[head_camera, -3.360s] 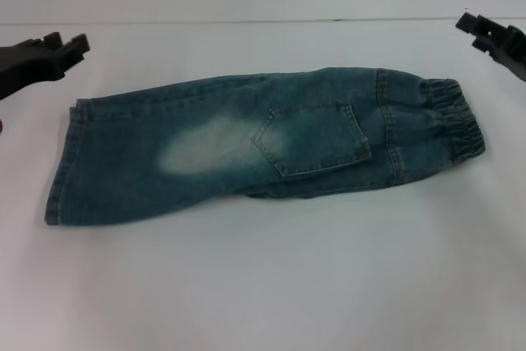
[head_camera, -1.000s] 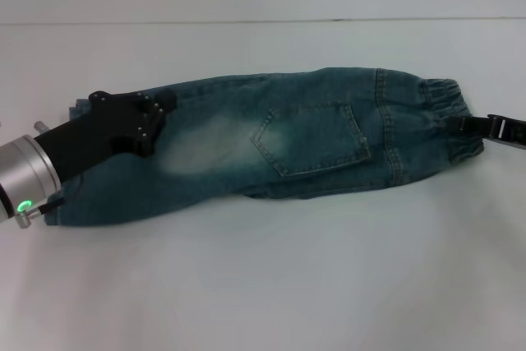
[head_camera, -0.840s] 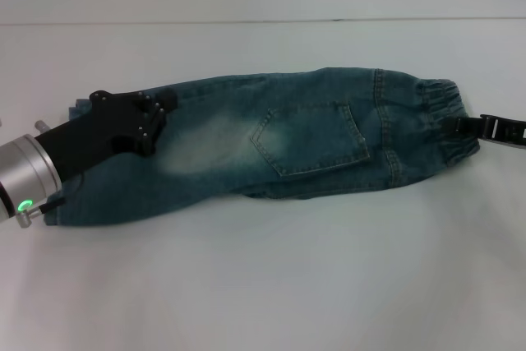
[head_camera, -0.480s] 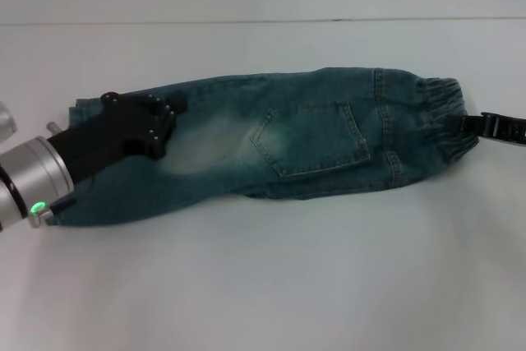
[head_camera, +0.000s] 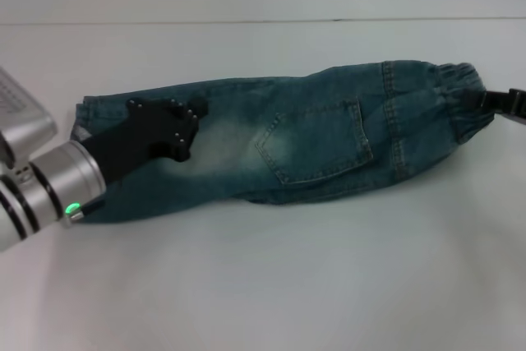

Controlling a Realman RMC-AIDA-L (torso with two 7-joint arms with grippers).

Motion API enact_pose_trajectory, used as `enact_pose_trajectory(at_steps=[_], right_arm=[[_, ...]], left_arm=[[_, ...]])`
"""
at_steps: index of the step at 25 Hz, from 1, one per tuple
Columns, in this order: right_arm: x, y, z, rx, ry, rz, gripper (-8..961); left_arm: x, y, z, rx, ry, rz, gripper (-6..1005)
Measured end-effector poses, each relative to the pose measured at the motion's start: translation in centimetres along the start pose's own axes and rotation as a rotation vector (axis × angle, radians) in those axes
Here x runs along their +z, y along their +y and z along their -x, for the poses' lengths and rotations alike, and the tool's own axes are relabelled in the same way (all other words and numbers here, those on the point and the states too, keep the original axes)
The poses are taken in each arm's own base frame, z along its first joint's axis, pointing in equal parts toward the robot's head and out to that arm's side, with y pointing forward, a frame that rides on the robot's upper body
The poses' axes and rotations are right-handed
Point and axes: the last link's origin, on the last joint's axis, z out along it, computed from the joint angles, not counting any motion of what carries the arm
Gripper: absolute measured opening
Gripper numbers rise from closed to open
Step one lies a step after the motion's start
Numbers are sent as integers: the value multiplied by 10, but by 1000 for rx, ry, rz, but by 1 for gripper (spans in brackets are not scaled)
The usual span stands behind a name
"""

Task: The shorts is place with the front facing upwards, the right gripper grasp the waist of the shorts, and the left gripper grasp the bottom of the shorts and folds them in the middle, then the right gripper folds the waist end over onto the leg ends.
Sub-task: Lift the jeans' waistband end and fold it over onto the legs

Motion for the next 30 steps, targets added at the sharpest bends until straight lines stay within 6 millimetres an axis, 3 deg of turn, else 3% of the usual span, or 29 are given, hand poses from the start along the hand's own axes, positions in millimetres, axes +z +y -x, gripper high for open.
enact_pose_trajectory(at_steps=[9, 17, 21, 30], right_arm=[[-18, 30, 18, -27, -38, 168, 66], [-25, 72, 47, -102, -71, 361, 63], [-12, 102, 69, -157, -73, 467, 63], [51, 161, 97, -293, 33, 527, 62]], left_arm=[[23, 11, 24, 55, -13, -140, 1], [42, 31, 21, 87, 10, -109, 1], [47, 41, 17, 85, 37, -67, 1], [50, 58, 18, 67, 54, -6, 1]])
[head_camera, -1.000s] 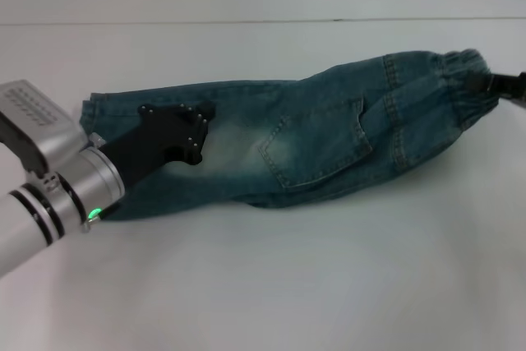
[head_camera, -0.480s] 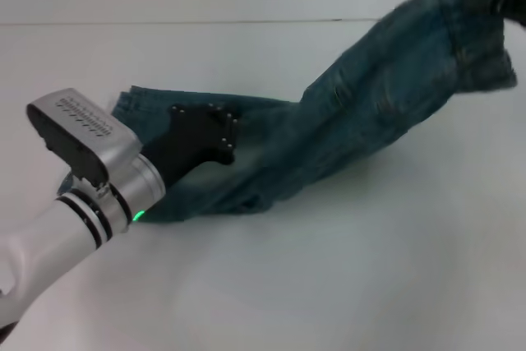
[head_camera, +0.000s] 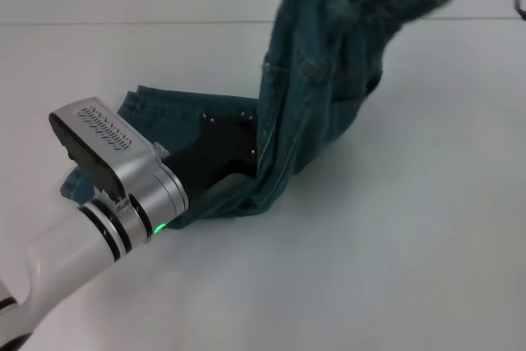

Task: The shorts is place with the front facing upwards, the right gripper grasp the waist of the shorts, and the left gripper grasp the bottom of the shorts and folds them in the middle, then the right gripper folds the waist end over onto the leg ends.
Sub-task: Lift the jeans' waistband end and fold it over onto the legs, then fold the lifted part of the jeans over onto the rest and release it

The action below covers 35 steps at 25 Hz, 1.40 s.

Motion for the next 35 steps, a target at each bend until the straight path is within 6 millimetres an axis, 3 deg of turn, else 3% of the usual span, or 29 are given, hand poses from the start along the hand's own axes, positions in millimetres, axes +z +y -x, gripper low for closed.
enact_pose_trajectory(at_steps=[5, 8, 12, 25, 35], right_arm=[[46, 5, 12, -34, 69, 19, 61], [77, 14, 9, -61, 135, 53, 60], [102, 21, 5, -99, 189, 50, 60], [137, 25, -9, -117, 238, 56, 59], [144, 22, -23, -89, 234, 77, 58]], left_arm=[[-3, 4, 2, -13, 3, 9, 1], [-3, 5, 3, -17, 1, 9, 0], [-4, 8, 5, -27, -4, 13, 0], [-3, 20, 7, -47, -8, 53, 0], [-20, 7, 15, -78, 4, -43, 0]])
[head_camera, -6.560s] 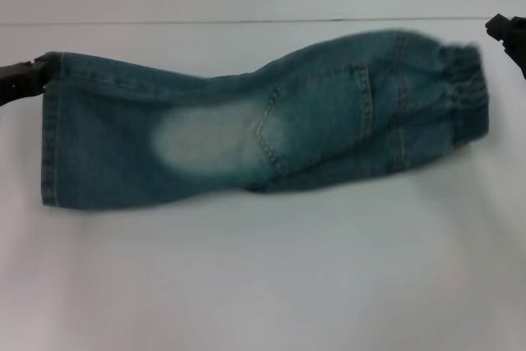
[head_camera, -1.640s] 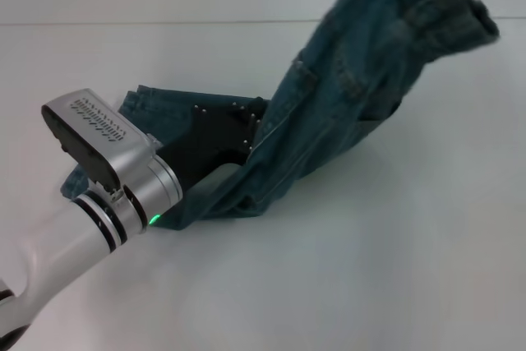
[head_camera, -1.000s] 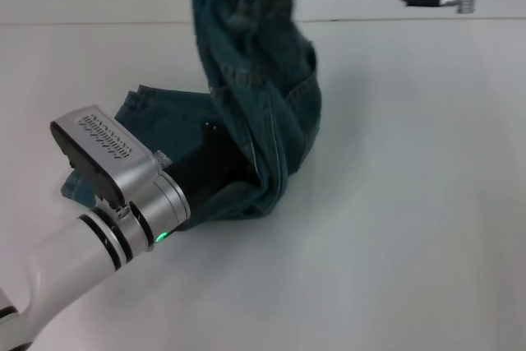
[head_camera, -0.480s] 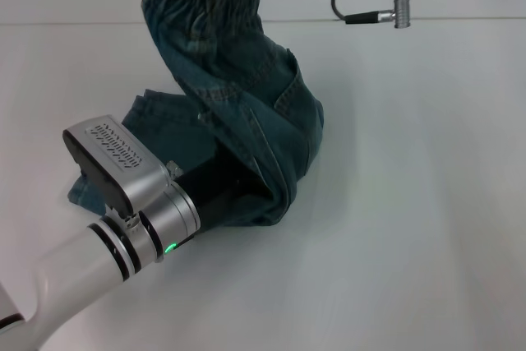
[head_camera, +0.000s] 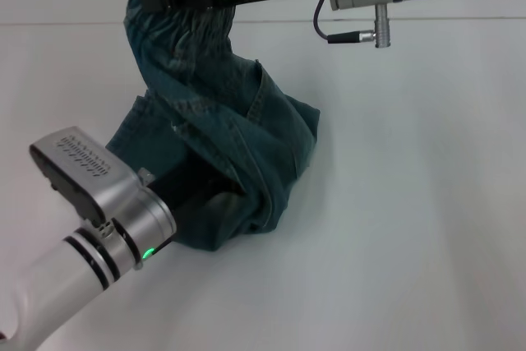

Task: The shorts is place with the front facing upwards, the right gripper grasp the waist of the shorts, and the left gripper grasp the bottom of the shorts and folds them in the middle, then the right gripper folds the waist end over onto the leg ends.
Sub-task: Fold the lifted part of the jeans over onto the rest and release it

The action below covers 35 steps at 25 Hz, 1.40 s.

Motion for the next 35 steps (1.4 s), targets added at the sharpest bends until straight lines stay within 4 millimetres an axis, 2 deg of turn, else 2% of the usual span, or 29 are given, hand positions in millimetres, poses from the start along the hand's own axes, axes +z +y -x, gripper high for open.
enact_pose_trajectory(at_steps=[11, 17, 25, 30, 35], right_arm=[[-2, -2, -8, 11, -15, 7, 60], [-4, -4, -12, 18, -18, 2, 59], [-5, -4, -14, 20, -14, 0, 58], [7, -3, -18, -2, 37, -10, 63], [20, -4, -27, -35, 79, -44, 75]], left_arm=[[-16, -13, 7, -23, 7, -93, 19], [-39, -33, 11, -20, 30, -203, 45], [-84, -67, 14, -15, 65, -411, 80], [-128, -81, 6, -22, 207, -571, 102], [-166, -85, -6, -35, 369, -689, 124]])
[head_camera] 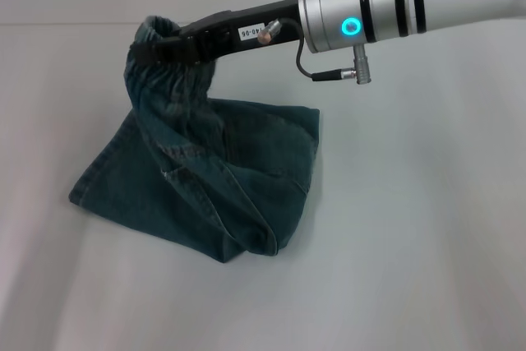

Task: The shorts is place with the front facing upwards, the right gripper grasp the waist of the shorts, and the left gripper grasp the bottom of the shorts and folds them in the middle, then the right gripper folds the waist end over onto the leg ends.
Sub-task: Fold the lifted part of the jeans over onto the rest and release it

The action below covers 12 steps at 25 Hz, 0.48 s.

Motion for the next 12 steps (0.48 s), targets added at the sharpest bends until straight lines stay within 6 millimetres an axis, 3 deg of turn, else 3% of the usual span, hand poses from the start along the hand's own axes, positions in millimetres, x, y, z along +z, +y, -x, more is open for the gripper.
enact_pose_trajectory(at_steps=[1, 7, 12], right_arm=[[0, 1, 0, -6, -9, 4, 77], [-15, 6, -3, -47, -134, 76, 325], [-25, 2, -8, 3, -202, 82, 535]], left_arm=[[-2, -2, -3, -16, 18, -4, 129], [-7, -6, -16, -147, 74, 45, 155], [-4, -2, -20, -155, 96, 73, 342]])
